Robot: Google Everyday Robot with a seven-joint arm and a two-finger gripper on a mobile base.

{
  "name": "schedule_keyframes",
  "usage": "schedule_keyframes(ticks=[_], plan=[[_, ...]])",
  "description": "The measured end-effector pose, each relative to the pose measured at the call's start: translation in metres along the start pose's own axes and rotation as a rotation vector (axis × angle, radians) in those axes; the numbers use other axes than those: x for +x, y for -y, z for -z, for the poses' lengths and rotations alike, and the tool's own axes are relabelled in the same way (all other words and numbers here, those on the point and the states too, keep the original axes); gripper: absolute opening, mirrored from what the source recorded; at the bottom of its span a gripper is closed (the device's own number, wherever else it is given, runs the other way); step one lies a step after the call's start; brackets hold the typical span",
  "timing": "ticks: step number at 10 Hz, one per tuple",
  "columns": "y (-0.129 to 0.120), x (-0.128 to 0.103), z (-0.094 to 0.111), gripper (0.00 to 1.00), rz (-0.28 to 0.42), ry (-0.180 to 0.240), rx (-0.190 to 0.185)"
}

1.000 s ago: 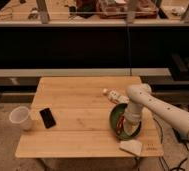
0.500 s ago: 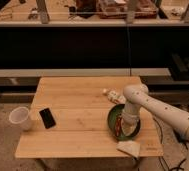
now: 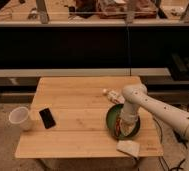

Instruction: Push the ceramic bowl across the table

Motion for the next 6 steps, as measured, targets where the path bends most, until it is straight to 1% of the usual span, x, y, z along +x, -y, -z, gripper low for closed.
schedule_keyframes(ticks=[2, 4, 6], plan=[[0.0007, -0.0017, 0.0007, 0.24, 0.0, 0.005, 0.003], [0.0002, -0.0004, 0.0001, 0.24, 0.001, -0.001, -0.001], [0.0038, -0.0075, 0.0009, 0.24, 0.001, 0.002, -0.002]])
